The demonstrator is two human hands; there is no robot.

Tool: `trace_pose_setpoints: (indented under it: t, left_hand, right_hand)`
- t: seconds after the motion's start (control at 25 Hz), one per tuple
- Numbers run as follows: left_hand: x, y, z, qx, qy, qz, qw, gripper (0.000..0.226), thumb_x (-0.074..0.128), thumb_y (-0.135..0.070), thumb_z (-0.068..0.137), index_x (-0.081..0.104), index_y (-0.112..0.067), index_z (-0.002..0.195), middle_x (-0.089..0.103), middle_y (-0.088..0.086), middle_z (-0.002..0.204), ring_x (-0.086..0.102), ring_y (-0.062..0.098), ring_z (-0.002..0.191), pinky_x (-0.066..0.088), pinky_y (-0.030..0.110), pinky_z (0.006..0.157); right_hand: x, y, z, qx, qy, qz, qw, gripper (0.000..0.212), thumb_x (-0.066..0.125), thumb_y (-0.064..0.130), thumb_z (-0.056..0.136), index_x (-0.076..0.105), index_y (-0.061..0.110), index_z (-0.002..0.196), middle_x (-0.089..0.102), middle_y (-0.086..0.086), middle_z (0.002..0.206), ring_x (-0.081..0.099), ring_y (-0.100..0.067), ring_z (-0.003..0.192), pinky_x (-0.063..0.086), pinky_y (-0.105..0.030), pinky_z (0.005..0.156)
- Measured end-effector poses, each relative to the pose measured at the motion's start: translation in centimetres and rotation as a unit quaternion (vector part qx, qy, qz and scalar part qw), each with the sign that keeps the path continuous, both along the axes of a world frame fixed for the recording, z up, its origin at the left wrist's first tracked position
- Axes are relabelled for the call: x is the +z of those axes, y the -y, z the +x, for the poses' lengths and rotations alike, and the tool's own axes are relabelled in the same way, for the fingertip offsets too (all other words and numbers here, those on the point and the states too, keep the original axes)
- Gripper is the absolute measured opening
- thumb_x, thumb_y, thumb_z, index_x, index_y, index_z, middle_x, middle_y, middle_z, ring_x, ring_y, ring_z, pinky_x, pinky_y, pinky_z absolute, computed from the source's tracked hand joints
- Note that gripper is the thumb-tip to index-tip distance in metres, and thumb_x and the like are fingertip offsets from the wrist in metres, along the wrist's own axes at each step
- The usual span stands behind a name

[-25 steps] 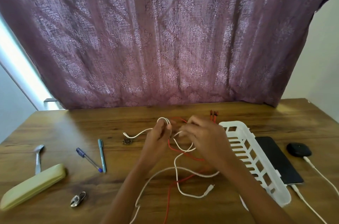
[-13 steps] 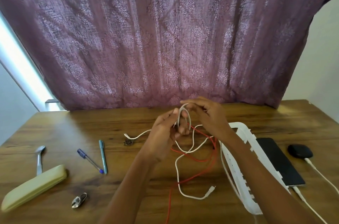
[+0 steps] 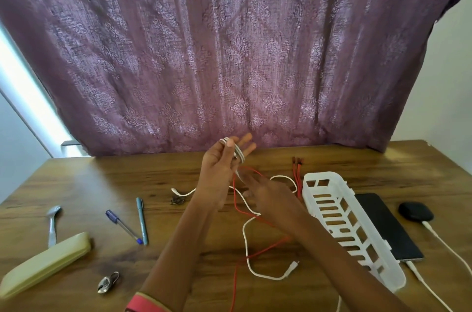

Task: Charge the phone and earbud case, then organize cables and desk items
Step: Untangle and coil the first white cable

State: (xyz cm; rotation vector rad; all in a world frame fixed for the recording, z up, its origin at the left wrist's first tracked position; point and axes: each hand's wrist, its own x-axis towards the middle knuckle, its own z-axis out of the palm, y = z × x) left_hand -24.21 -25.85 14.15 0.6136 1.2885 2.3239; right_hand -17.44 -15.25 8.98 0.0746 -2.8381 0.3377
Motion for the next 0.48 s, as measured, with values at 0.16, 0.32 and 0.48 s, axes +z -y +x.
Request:
trace_pose_setpoints:
  t: [0.16,0.32,0.48]
  left_hand:
    - [-1.8,0.2,-0.4,0.061,-0.155,-0.16,0.973,0.02,0.038,-0.014,0.098,0.054,-0.001,0.101,0.066,0.005,0.109,0.067,0.008,0.095,0.05,0.017,0.077]
    - [-3.0,1.1,-0.6,0.1,-0.267,-0.289,0.914,0.022,0.04,-0.018,0.097,0.056,-0.003,0.102,0.061,-0.005,0.08,0.054,0.006,0.072,0.043,0.026,0.07]
    - [-1.7,1.0,1.1,0.006,-0.25,-0.254,0.934,0.026,0.033,-0.016,0.1,0.052,-0.002,0.089,0.054,0.004,0.066,0.048,0.004,0.056,0.043,0.02,0.057]
  right_hand:
    - [2.1,-0.7,1.2,0.002,-0.103,0.18,0.978,0.033,0.075,0.015,0.064,0.068,0.022,0.096,0.064,0.005,0.076,0.06,-0.015,0.051,0.037,-0.02,0.039]
    - [4.8,-1.4,2.1,0.001,-0.167,0.182,0.969,0.014,0.079,0.025,0.062,0.067,0.024,0.067,0.054,0.007,0.061,0.053,-0.012,0.043,0.032,-0.018,0.036]
    - [6.9,-1.5,2.0,0.004,-0.194,0.056,0.979,0.012,0.062,0.033,0.074,0.069,0.023,0.073,0.058,0.007,0.071,0.057,-0.009,0.058,0.04,-0.022,0.043]
